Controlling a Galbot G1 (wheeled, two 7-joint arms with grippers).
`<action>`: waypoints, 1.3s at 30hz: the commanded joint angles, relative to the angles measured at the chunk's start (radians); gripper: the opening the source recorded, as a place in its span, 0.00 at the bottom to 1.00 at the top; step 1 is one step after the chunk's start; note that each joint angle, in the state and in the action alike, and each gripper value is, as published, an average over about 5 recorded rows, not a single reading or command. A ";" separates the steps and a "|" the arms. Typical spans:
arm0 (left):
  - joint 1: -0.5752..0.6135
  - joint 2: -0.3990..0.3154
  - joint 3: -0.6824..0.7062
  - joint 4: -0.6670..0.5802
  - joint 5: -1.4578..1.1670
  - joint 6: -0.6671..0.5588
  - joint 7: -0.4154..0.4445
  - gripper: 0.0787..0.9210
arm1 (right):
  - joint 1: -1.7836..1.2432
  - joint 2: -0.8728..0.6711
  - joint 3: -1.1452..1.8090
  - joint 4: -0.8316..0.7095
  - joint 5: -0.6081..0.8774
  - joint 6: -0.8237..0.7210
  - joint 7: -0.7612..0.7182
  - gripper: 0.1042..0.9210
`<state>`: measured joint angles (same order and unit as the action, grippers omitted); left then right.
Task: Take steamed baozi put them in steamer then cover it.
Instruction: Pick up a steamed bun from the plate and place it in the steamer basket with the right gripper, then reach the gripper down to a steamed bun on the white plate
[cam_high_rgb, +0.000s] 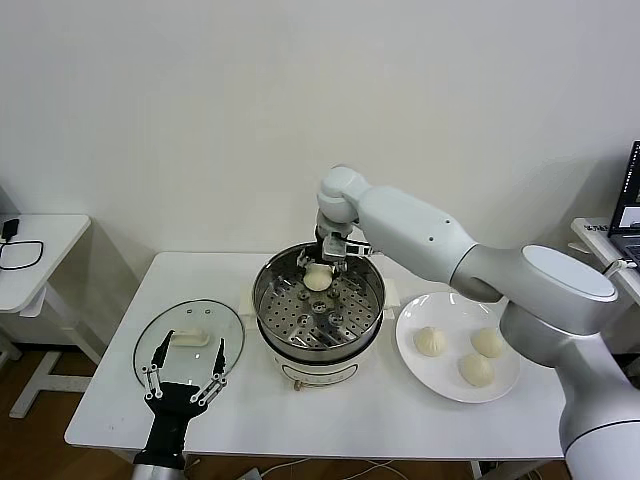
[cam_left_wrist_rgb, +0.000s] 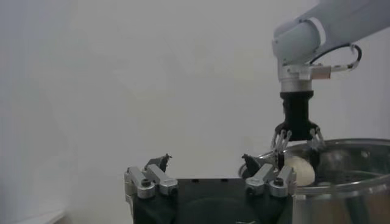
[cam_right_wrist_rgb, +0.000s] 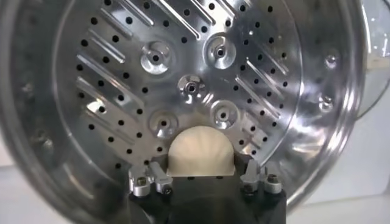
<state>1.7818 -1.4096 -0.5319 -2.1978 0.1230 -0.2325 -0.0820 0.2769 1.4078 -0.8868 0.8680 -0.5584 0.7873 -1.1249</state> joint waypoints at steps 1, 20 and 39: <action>-0.001 0.000 -0.002 0.001 -0.002 0.000 0.000 0.88 | -0.019 0.030 0.009 -0.043 -0.031 0.010 0.007 0.83; -0.003 0.002 0.001 -0.013 -0.001 0.011 -0.001 0.88 | 0.359 -0.408 -0.235 0.293 0.780 -0.605 -0.226 0.88; -0.006 0.003 0.015 -0.008 0.002 0.008 -0.004 0.88 | 0.112 -0.721 -0.440 0.305 0.917 -0.916 0.009 0.88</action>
<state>1.7730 -1.4041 -0.5175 -2.2067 0.1235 -0.2234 -0.0852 0.5005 0.8149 -1.2586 1.1498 0.2795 0.0146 -1.1712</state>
